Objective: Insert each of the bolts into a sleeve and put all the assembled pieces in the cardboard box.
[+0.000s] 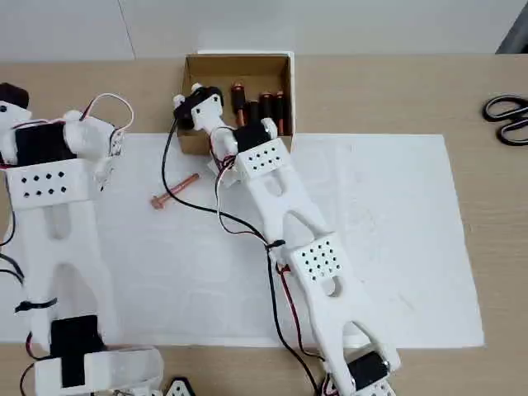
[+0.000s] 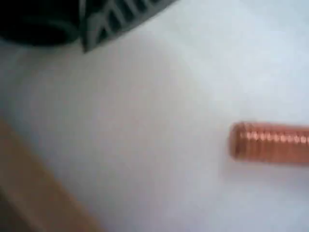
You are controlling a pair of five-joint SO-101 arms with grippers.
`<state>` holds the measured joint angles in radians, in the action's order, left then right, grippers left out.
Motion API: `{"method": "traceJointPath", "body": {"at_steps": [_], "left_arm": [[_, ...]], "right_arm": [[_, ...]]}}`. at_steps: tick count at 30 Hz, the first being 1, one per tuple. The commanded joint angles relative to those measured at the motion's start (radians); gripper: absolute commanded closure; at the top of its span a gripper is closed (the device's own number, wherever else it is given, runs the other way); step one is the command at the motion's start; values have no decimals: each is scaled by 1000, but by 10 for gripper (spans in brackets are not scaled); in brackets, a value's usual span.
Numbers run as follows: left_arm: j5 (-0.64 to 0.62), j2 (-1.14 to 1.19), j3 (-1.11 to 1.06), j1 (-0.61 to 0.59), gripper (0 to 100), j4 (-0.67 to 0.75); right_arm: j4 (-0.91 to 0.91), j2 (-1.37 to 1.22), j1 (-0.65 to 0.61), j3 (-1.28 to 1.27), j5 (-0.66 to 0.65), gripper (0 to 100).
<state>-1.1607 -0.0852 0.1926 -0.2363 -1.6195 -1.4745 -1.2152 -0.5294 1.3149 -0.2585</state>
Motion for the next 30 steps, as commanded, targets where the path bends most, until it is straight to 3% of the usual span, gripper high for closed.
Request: {"method": "traceJointPath", "body": {"at_steps": [1, 8, 12, 18, 22, 30], "left_arm": [[5, -17, 44, -5, 917, -6], [5, -17, 44, -5, 917, -6], [5, -17, 44, -5, 917, -6], [32, -17, 45, 6, 917, -3], [115, -18, 45, 23, 917, -5], [115, -18, 45, 17, 917, -5]], "right_arm": [[-38, 1, 1, -2, -3, 866], [-45, -4, -1, -6, -3, 883], [-101, 1, -1, -2, -3, 998], [-243, 2, 2, 146, -3, 995], [-255, 2, 18, 269, 2, 995], [-259, 131, 41, 311, 2, 995]]}}
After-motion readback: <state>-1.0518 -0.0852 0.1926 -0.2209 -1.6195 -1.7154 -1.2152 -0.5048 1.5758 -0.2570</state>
